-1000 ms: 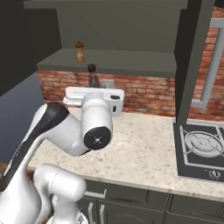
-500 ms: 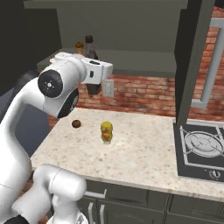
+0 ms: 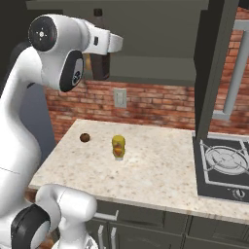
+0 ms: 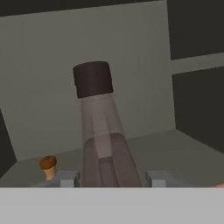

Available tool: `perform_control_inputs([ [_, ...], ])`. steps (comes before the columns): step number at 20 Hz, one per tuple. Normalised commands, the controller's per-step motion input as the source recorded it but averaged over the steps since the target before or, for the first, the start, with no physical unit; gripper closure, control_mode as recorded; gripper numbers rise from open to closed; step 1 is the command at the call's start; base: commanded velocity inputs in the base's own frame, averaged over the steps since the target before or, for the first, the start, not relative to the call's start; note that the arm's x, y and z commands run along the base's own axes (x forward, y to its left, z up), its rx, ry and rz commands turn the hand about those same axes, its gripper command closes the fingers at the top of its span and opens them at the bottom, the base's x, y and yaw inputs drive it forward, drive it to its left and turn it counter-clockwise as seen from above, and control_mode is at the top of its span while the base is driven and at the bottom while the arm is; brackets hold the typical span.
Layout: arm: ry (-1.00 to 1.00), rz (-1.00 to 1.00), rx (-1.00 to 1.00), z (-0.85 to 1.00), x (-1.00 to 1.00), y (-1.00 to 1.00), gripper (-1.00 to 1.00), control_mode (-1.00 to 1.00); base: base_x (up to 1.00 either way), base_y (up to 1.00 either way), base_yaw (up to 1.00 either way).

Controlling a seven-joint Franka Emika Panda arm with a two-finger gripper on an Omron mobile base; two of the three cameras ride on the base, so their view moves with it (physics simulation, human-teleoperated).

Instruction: There are various items on the counter. Only move the condiments/shakers into the cabinet.

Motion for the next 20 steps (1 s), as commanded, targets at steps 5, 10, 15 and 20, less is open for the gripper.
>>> perform_control_inputs([
  [5, -0.31, 0.0, -0.01, -0.09, 0.04, 0.05, 1.0, -1.0, 0.0, 0.0, 0.0],
  [10, -0.06, 0.0, 0.0, -0.26, 0.19, 0.0, 1.0, -1.0, 0.0, 0.0, 0.0],
  [15, 0.0, 0.0, 0.01, 0.0, 0.34, 0.0, 1.0, -1.0, 0.0, 0.0, 0.0],
  [20, 0.0, 0.0, 0.04, 0.0, 0.55, 0.0, 1.0, -1.0, 0.0, 0.0, 0.0],
])
